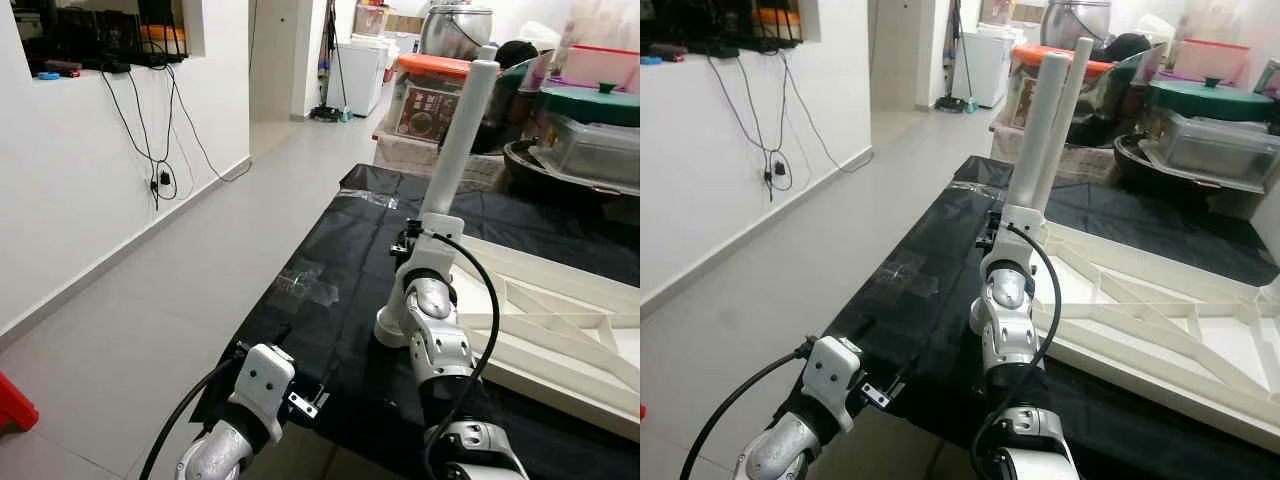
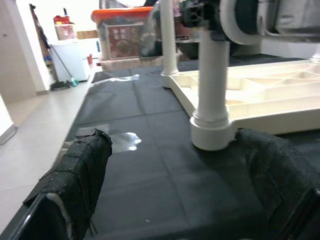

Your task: Building children table

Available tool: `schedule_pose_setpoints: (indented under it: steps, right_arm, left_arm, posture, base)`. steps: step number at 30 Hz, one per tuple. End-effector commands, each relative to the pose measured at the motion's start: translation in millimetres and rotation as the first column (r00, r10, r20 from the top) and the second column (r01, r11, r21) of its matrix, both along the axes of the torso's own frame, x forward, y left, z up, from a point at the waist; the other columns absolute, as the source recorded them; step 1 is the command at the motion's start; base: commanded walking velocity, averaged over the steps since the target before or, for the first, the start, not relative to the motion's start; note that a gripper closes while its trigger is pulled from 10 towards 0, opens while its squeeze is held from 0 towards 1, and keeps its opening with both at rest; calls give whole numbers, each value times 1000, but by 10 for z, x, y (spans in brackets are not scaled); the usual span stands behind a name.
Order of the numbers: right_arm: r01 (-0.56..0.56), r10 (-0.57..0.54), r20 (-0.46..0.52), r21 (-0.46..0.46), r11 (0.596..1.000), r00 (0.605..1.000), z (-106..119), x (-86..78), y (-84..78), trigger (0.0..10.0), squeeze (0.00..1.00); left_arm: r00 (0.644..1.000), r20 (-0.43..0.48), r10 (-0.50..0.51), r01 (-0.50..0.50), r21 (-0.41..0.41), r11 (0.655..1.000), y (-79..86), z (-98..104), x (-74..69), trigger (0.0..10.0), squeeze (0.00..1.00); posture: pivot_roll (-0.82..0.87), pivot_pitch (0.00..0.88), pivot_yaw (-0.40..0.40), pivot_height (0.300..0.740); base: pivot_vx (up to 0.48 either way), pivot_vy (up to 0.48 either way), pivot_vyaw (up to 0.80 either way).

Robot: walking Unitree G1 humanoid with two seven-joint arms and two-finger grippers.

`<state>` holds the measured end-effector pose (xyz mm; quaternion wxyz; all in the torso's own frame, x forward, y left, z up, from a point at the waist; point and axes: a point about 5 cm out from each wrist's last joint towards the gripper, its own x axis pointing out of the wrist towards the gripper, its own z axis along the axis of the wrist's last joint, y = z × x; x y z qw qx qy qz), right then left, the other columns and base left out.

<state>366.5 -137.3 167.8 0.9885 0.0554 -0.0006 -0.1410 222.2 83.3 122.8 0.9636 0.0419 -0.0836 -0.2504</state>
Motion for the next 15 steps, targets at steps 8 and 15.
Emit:
schedule_pose_setpoints:
  steps: [8, 15]
  right_arm:
    - [-237, 239, -15, 73, 969, 971, -304, -65, 301, 10000, 1000]
    - [-590, 592, -3, 70, 804, 806, -338, -12, 251, 10000, 0]
  left_arm:
    - [1000, -6, -20, 19, -24, 1000, -93, 25, -32, 10000, 0]
    - [1000, -19, -23, 22, -22, 999, -96, 12, -23, 10000, 0]
  posture:
    - [144, 0, -93, 740]
    - [143, 0, -89, 740]
  base:
    - [0, 0, 0]
    - [0, 0, 0]
